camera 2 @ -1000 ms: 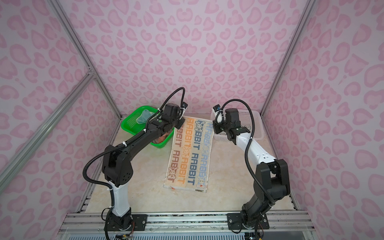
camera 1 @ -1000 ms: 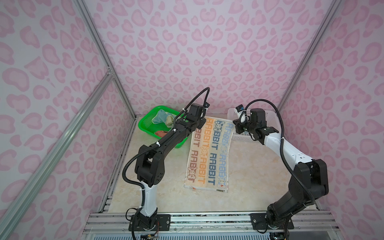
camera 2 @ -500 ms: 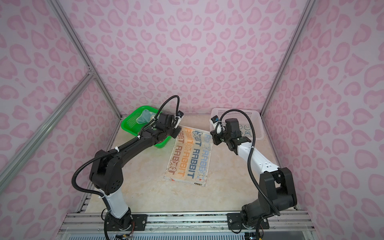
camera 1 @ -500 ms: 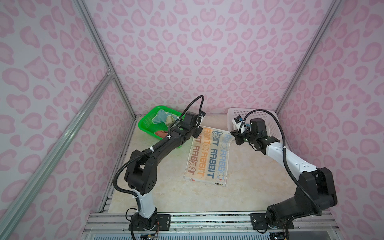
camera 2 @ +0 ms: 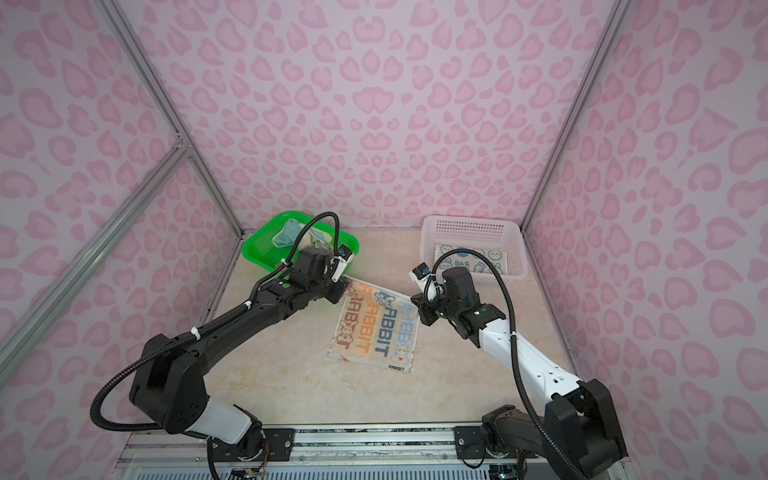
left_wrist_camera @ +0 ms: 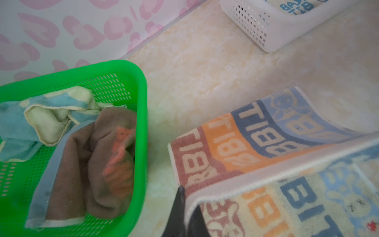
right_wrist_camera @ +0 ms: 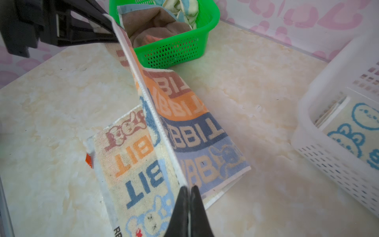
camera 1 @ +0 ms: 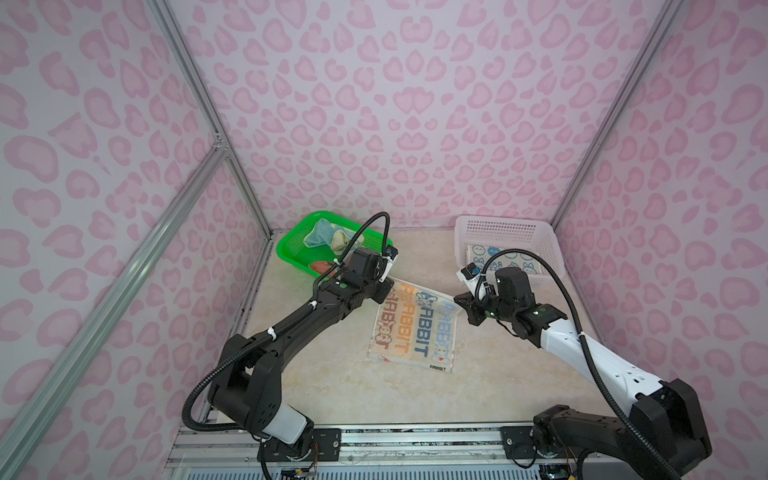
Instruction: Fold and stack the towels
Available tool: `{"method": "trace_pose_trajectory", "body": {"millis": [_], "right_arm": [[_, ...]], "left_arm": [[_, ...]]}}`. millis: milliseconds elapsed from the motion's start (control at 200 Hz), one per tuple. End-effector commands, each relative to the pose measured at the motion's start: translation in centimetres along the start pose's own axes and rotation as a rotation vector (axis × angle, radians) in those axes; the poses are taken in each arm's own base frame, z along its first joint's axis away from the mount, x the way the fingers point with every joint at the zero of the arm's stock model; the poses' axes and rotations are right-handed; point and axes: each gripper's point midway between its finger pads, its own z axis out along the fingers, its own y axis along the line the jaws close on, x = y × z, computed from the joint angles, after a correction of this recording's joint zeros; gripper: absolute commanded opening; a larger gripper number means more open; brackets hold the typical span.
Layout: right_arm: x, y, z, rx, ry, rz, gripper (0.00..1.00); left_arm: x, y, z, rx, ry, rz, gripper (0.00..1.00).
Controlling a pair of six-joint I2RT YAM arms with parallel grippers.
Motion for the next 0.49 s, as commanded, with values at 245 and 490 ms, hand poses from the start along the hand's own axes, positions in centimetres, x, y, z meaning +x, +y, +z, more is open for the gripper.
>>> {"method": "trace_pose_trajectory", "body": {"millis": [245, 490], "right_arm": [[7.5, 3.2, -1.3, -0.029, 0.25, 0.142, 0.0], [10.7, 5.9, 0.0, -0.105, 0.348, 0.189, 0.0]], "left_arm": [[5.4, 1.0, -1.0, -0.165, 0.177, -0.032, 0.02], [9.1, -0.6, -0.2, -0.176, 0.331, 0.031, 0.02]]}}
